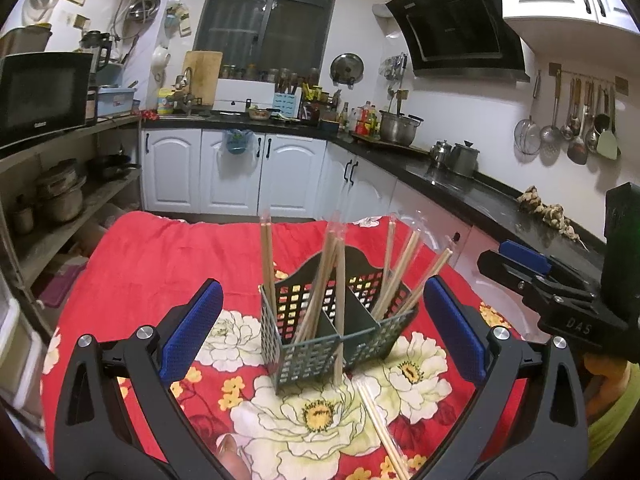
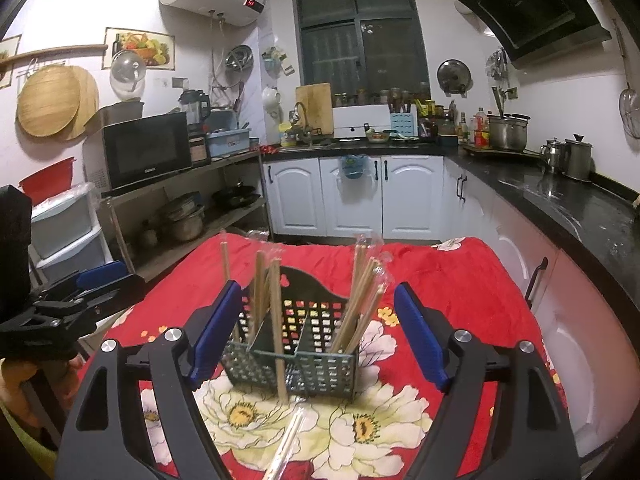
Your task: Organize utensils
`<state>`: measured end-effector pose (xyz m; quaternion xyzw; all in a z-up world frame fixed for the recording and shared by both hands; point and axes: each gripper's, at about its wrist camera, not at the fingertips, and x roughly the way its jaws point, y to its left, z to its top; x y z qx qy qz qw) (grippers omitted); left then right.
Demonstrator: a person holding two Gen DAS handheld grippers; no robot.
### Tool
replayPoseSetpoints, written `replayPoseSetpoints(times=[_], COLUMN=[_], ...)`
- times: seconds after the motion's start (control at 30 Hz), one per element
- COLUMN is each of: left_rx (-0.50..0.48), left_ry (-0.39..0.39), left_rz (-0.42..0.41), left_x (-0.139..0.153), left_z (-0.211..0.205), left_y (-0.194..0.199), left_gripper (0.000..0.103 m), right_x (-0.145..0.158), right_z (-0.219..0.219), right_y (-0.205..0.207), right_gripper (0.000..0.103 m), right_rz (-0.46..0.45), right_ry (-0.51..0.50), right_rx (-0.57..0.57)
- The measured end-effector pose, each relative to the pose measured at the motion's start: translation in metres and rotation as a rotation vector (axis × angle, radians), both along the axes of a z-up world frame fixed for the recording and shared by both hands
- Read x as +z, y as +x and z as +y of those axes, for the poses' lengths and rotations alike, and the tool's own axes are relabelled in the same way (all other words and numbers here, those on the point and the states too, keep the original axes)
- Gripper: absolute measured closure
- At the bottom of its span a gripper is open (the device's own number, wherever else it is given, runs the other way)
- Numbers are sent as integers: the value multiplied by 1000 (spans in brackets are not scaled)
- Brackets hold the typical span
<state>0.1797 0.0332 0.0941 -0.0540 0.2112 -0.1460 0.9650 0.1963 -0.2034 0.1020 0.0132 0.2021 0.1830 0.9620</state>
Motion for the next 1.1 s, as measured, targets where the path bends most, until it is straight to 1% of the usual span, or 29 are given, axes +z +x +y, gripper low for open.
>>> replayPoseSetpoints(times=[0.27,0.5,0.83,1.1], left_rx=[-2,-17,-39,-77], left_ry=[40,67,79,87], left_rz=[21,64,122,203], left_x=[-15,-35,-63,-89], left_z=[-6,-17,-24,-38], left_y=[-11,-16,-18,-10], left_gripper=[10,10,10,10], right_x=[-17,-36,-67,-86], right_z=[4,2,1,-5], right_y=[-15,-22,-31,-37], right_gripper=[27,27,27,27], right_rz=[33,83,145,183], right_ry=[-42,-65,-93,-109], right_rx=[34,41,44,35])
